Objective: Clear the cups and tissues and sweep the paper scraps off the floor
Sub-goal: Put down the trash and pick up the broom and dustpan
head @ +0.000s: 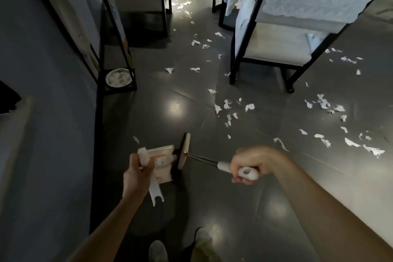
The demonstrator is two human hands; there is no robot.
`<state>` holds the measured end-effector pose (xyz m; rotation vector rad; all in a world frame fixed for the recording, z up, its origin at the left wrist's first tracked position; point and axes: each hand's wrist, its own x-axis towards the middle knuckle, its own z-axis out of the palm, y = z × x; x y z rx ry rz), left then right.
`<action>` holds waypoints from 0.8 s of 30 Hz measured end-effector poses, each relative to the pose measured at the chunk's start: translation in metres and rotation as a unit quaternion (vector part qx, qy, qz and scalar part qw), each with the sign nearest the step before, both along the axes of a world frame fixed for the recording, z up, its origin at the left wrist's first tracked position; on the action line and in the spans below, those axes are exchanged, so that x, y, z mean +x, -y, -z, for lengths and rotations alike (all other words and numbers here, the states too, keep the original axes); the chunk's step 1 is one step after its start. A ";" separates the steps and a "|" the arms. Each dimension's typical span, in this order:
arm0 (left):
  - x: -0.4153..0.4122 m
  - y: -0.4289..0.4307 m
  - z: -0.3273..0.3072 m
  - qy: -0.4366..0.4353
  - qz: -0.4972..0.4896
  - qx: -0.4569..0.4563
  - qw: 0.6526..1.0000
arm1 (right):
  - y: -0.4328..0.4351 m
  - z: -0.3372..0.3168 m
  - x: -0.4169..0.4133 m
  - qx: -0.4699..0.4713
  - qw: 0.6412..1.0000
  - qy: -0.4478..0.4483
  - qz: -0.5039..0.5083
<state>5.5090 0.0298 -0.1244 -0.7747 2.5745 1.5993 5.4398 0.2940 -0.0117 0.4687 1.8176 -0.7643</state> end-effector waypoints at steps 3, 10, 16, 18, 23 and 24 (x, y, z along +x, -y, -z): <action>0.004 0.001 0.003 0.004 -0.009 0.011 1.000 | -0.002 0.040 0.011 -0.110 0.962 0.107 0.224; 0.002 -0.014 0.001 0.005 -0.003 0.110 0.994 | 0.013 0.045 0.015 -0.230 0.830 0.151 0.485; -0.001 -0.036 0.003 -0.019 -0.016 0.050 0.998 | -0.002 0.057 0.071 -0.093 0.952 0.026 0.291; -0.004 -0.046 0.002 -0.023 0.000 0.002 1.000 | -0.005 0.083 0.102 -0.076 0.936 0.051 0.339; -0.022 -0.083 -0.010 -0.012 0.079 -0.052 0.995 | -0.037 0.096 0.110 -0.069 0.929 0.036 0.363; -0.026 -0.093 -0.015 -0.012 0.099 -0.053 0.994 | -0.049 0.095 0.107 -0.059 0.932 0.001 0.357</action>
